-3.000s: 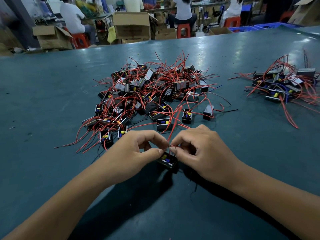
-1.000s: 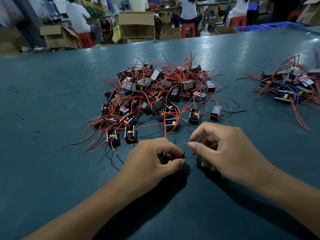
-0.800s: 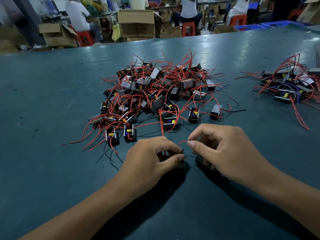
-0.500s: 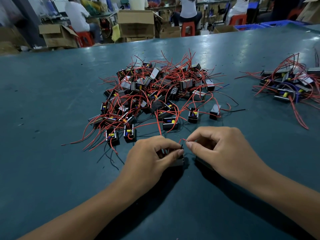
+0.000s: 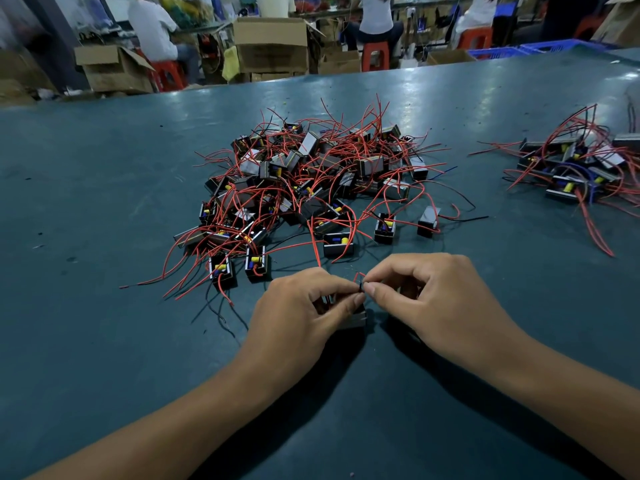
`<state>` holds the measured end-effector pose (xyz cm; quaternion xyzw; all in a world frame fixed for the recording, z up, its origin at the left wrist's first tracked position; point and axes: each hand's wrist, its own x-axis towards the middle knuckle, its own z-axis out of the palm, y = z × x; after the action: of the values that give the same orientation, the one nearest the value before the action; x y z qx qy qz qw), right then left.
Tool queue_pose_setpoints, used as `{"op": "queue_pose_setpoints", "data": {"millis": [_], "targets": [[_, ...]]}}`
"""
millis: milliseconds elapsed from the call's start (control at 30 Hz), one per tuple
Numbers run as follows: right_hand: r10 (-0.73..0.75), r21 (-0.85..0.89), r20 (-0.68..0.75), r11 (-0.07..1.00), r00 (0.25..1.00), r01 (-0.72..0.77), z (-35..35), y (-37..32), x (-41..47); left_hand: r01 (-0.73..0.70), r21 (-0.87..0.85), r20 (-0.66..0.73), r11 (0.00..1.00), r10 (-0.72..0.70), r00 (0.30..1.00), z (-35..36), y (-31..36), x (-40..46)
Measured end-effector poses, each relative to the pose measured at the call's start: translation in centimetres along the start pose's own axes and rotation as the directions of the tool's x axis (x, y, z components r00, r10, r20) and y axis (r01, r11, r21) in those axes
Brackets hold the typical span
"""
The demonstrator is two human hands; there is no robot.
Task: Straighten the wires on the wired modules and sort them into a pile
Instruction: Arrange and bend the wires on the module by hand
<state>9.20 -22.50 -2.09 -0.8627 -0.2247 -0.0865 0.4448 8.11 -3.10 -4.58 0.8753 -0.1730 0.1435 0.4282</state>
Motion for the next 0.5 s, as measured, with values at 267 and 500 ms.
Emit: {"op": "queue_pose_setpoints", "data": {"millis": [267,500], "targets": [[-0.004,-0.001,-0.017,1.000,1.000,0.004,0.3,0.0,0.4,-0.020,0.086,-0.017,0.996,0.021,1.000,0.3,0.3,0.0],[-0.003,0.005,-0.015,1.000,1.000,0.004,0.3,0.0,0.4,-0.013,0.079,-0.022,0.997,0.015,1.000,-0.3,1.0,0.1]]}}
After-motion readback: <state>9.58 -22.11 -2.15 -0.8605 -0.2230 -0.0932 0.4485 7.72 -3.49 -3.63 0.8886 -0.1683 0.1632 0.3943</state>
